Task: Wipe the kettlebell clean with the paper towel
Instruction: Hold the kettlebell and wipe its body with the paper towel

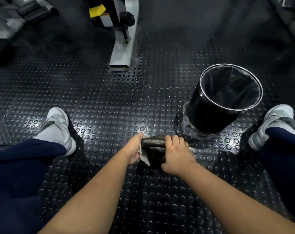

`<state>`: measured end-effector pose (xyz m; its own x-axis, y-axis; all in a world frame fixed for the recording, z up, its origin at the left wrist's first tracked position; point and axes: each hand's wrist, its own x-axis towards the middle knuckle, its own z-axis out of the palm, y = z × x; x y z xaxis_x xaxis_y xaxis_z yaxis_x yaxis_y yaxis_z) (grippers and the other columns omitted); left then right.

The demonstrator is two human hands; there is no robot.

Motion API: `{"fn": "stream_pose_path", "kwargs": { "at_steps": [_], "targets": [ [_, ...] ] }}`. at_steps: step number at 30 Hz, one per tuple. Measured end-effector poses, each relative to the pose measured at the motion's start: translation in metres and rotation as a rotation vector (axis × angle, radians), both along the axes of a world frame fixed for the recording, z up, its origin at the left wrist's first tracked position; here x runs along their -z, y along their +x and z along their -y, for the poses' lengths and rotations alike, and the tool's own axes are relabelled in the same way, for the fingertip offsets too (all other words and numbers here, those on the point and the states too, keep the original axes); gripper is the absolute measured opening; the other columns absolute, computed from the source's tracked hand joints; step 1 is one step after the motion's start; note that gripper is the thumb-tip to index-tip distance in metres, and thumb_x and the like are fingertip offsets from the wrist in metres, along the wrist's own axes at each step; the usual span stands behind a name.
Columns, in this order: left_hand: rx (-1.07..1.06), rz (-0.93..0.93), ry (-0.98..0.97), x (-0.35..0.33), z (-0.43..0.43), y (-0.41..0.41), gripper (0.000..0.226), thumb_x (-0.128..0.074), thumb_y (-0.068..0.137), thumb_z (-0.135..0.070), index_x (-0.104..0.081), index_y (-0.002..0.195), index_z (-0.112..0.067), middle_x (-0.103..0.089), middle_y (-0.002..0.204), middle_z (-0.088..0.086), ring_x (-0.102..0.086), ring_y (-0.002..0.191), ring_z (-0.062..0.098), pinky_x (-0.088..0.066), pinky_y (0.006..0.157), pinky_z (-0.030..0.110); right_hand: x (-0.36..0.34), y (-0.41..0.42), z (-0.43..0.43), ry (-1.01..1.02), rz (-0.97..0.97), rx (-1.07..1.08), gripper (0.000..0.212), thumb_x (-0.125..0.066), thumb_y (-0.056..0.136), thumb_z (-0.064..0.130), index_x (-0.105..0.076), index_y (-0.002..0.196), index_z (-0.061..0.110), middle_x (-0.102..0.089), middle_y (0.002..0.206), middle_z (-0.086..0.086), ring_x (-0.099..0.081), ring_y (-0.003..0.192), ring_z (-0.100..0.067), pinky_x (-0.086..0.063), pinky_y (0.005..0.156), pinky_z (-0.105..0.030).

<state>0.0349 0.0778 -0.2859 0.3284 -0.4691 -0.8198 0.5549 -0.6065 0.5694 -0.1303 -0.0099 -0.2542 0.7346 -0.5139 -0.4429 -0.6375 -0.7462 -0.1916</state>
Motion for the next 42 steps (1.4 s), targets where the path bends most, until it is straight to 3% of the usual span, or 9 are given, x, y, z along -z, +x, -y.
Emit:
{"fn": "stream_pose_path", "kwargs": {
  "at_steps": [6,10,16,21,28,32,36,38,42],
  "targets": [
    [0.101,0.052,-0.015,-0.004,-0.006,0.002,0.063,-0.056,0.083,-0.046,-0.069,0.127,-0.002,-0.07,0.093,0.013,-0.067,0.079,0.025,-0.053,0.072,0.035,-0.001,0.0,-0.001,0.001,-0.022,-0.001,0.111,-0.075,0.078,0.045,-0.007,0.158,0.011,-0.029,0.141,-0.012,-0.032,0.132,-0.032,-0.028,0.122,-0.052],
    [0.11,0.037,-0.086,-0.014,-0.012,0.01,0.05,-0.04,0.11,-0.043,-0.063,0.131,-0.004,-0.075,0.098,0.012,-0.074,0.078,0.019,-0.057,0.068,0.03,0.001,0.001,-0.001,0.006,-0.027,-0.012,0.112,-0.075,0.078,0.048,-0.008,0.158,0.01,-0.029,0.141,-0.012,-0.033,0.131,-0.032,-0.03,0.12,-0.051],
    [0.025,-0.086,-0.074,-0.027,-0.004,0.009,0.077,-0.031,0.107,-0.065,-0.059,0.142,-0.003,-0.072,0.112,0.019,-0.073,0.088,0.027,-0.062,0.072,0.036,0.0,0.002,0.001,-0.007,-0.033,-0.019,0.112,-0.074,0.077,0.048,-0.007,0.158,0.01,-0.028,0.141,-0.013,-0.032,0.131,-0.032,-0.029,0.12,-0.051],
    [0.118,-0.021,-0.066,-0.032,0.001,-0.001,0.095,-0.026,0.098,-0.081,-0.062,0.138,-0.003,-0.074,0.124,0.021,-0.072,0.114,0.035,-0.051,0.11,0.05,0.0,0.001,0.001,-0.005,-0.042,-0.014,0.114,-0.075,0.078,0.048,-0.004,0.16,0.01,-0.027,0.144,-0.013,-0.031,0.134,-0.033,-0.027,0.122,-0.052],
    [0.161,0.001,-0.011,-0.034,0.001,0.001,0.136,-0.036,0.057,-0.112,-0.05,0.147,-0.012,-0.068,0.135,0.023,-0.068,0.121,0.037,-0.047,0.112,0.051,0.0,0.004,0.0,-0.004,-0.03,-0.014,0.112,-0.075,0.076,0.051,-0.01,0.157,0.009,-0.029,0.14,-0.012,-0.033,0.131,-0.033,-0.03,0.12,-0.051],
    [0.087,0.019,-0.001,-0.028,0.004,0.0,0.106,-0.026,0.085,-0.095,-0.064,0.137,-0.01,-0.075,0.121,0.021,-0.073,0.113,0.034,-0.055,0.105,0.048,-0.003,0.002,0.002,-0.005,-0.031,-0.017,0.11,-0.074,0.076,0.05,-0.011,0.157,0.01,-0.03,0.139,-0.012,-0.034,0.13,-0.032,-0.031,0.119,-0.051],
    [0.126,-0.016,-0.025,-0.025,0.002,0.006,0.105,-0.026,0.084,-0.096,-0.077,0.123,-0.013,-0.073,0.123,0.024,-0.071,0.118,0.038,-0.047,0.114,0.053,-0.005,0.003,0.002,-0.007,-0.032,-0.018,0.111,-0.073,0.079,0.05,-0.007,0.16,0.011,-0.028,0.143,-0.013,-0.032,0.134,-0.032,-0.027,0.122,-0.052],
    [0.186,-0.014,-0.057,-0.029,-0.003,0.006,0.103,-0.03,0.084,-0.095,-0.073,0.129,-0.013,-0.068,0.13,0.03,-0.067,0.123,0.042,-0.044,0.116,0.056,-0.006,0.002,0.002,-0.005,-0.034,-0.02,0.112,-0.074,0.079,0.049,-0.007,0.16,0.011,-0.027,0.145,-0.013,-0.03,0.136,-0.033,-0.026,0.123,-0.052],
    [0.35,0.006,-0.039,-0.047,-0.003,0.008,0.091,-0.027,0.09,-0.089,-0.064,0.133,-0.018,-0.079,0.115,0.012,-0.077,0.104,0.024,-0.056,0.1,0.039,-0.007,0.002,0.003,-0.002,-0.048,-0.023,0.112,-0.075,0.08,0.048,-0.007,0.16,0.01,-0.027,0.145,-0.013,-0.029,0.136,-0.034,-0.025,0.123,-0.053]
  ]
}}
